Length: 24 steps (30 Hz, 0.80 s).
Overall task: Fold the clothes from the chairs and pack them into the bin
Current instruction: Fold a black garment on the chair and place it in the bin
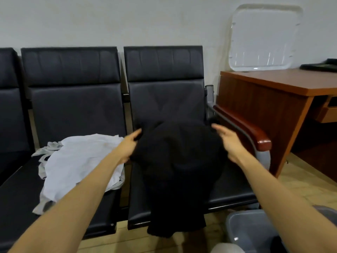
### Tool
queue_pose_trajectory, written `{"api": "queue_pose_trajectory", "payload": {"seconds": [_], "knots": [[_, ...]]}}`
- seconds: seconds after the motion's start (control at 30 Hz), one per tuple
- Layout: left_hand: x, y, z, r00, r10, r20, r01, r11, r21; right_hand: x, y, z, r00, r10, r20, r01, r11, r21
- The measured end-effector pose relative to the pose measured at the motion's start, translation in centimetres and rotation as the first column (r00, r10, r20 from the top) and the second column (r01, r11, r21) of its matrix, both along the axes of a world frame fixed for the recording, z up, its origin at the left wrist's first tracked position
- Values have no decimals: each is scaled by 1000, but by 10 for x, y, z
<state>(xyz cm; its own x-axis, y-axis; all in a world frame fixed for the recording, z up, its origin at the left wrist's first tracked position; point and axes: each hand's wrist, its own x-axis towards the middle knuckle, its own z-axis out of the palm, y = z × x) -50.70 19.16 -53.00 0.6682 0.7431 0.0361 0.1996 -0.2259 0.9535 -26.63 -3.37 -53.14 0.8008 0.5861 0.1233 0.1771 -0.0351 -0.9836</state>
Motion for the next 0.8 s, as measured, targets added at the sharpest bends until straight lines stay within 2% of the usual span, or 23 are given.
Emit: {"api": "queue_pose_trajectory", "payload": {"seconds": [0.03, 0.1, 0.13, 0.2, 0.27, 0.33, 0.4, 0.47, 0.53, 0.6, 0.63, 0.7, 0.8], "knots": [[3, 7, -34, 988, -5, -155, 4, 1000, -2, 9, 7, -32, 999, -19, 49, 27, 985, -172], [7, 16, -88, 911, 7, -411, -5, 1000, 6, 23, 15, -88, 995, -23, 100, 73, 847, -526], [9, 19, -104, 870, 31, -492, -15, 999, 36, 28, 16, -108, 993, -9, 116, 81, 765, -639], [16, 21, -121, 815, 67, -575, -19, 996, 89, 33, 22, -129, 990, 51, 131, 66, 655, -753], [25, 24, -131, 788, 89, -610, 14, 987, 162, 30, 29, -132, 967, 126, 221, 113, 565, -818], [32, 27, -139, 732, 167, -660, 61, 949, 308, 29, 37, -130, 902, 218, 372, 219, 511, -831], [36, 24, -143, 674, 295, -678, 146, 846, 514, 23, 45, -128, 818, 279, 503, 290, 556, -779], [43, 18, -148, 743, 307, -595, 208, 740, 640, 12, 55, -129, 809, 330, 487, 227, 589, -776], [52, 15, -155, 787, 187, -588, 289, 731, 619, 2, 67, -136, 837, 437, 330, 86, 491, -867], [63, 20, -165, 696, 115, -709, 405, 752, 520, 1, 79, -141, 827, 524, 204, 2, 360, -933], [70, 25, -168, 636, 106, -765, 444, 761, 474, 6, 85, -142, 829, 531, 178, -14, 336, -942], [86, 41, -173, 585, 101, -805, 440, 794, 420, 23, 102, -147, 839, 517, 168, -20, 338, -941], [111, 68, -182, 643, 149, -751, 370, 798, 476, 52, 126, -162, 836, 491, 247, 44, 388, -921]]}}
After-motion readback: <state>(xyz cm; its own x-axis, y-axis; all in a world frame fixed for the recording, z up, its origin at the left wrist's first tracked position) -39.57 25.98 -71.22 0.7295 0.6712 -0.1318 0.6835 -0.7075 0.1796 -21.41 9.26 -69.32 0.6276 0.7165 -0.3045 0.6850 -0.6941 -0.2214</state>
